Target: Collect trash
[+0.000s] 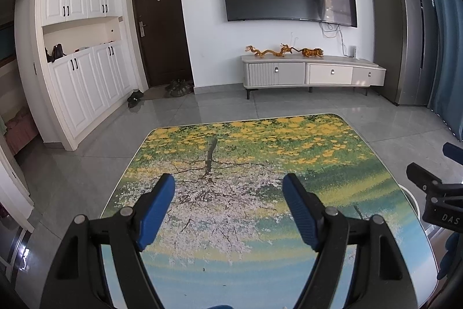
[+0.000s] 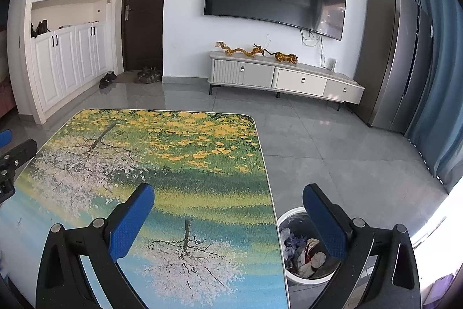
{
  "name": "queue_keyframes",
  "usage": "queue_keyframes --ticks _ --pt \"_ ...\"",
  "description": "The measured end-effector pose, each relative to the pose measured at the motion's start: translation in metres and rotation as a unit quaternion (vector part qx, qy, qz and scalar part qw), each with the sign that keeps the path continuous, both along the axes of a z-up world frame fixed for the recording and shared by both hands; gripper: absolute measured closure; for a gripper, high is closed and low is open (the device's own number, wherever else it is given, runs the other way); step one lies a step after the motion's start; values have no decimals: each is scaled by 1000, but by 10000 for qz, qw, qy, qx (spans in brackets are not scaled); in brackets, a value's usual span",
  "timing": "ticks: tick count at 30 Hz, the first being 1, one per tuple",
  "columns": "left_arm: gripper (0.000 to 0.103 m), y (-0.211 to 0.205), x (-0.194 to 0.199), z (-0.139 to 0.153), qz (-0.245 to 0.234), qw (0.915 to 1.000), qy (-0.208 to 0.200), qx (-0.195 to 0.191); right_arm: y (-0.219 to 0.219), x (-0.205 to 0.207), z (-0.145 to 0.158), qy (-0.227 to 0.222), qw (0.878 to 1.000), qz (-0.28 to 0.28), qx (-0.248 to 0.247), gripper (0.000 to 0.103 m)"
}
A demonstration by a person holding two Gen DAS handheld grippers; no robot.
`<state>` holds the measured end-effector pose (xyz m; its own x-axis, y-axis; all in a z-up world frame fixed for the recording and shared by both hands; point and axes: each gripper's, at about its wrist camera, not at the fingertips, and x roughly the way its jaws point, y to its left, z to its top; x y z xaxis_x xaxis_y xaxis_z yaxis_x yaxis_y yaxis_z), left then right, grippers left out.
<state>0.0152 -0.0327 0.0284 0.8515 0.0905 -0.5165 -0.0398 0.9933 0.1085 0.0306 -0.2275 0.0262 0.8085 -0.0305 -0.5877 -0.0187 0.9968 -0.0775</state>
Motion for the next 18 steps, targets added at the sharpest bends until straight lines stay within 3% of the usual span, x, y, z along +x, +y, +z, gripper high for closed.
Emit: queue_keyframes --ticks 18 --pt "27 -1 -3 2 -98 9999 -24 2 0 1 -2 49 10000 27 -10 0"
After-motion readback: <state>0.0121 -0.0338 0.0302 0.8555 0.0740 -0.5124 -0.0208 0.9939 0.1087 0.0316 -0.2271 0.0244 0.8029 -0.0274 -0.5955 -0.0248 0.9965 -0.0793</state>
